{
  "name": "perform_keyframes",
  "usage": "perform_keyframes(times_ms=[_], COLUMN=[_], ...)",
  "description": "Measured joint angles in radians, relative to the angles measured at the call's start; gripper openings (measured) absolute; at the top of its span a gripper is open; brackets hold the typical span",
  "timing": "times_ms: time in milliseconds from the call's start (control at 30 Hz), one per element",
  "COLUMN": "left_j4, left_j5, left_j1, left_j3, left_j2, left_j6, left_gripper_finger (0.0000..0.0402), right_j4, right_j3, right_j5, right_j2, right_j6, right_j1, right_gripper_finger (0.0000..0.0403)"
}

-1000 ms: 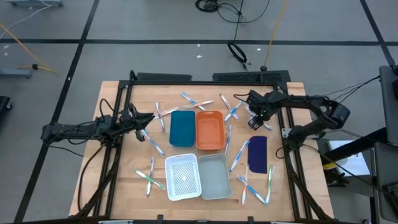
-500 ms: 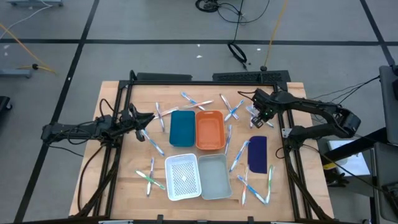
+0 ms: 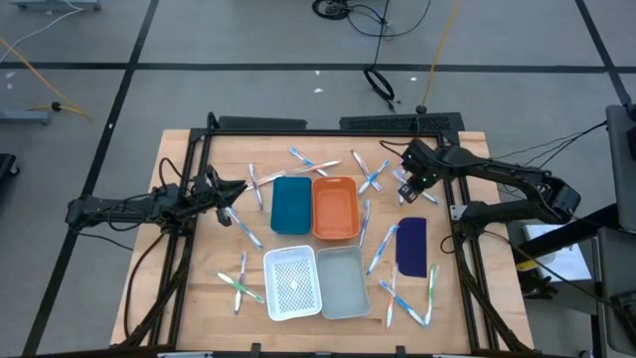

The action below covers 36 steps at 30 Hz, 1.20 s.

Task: Pick & Place Toothbrushes
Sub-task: Put the blue toothbrush into the blue bin

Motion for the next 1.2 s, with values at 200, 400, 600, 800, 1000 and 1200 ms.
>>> perform_keyframes(times_ms=[200,400,600,800,1000,1200], left_j4=[0.000,0.000,0.000,0.000,0.000,0.000], left_j5=[0.003,0.003,0.003,0.002,0.002,0.002], left_j1=[0.000,0.000,0.000,0.000,0.000,0.000], left_j3=[0.000,0.000,0.000,0.000,0.000,0.000], left_j2=[0.000,0.000,0.000,0.000,0.000,0.000], left_j6=[-0.008,-0.009,-0.004,-0.004,-0.004,-0.016], left_gripper_finger=[0.0056,0.0056,0.0056,0.0056,0.0056,0.0056], right_j4=[0.017,0.069,0.155,0.164,0.179,0.180], right_j3=[-0.008,-0.068,-0.115,-0.149,-0.177,-0.178], right_j5=[0.031,0.051,0.084,0.068,0.060,0.071], right_j2=[0.038,0.098,0.124,0.141,0.142,0.141], right_j6=[-0.041,-0.064,-0.068,-0.059,-0.018,0.031], right_j1=[-0.006,-0.006,-0.006,-0.006,-0.005,-0.005], right_gripper_finger=[0.0154,0.0196,0.0202,0.0135,0.0024,0.0023])
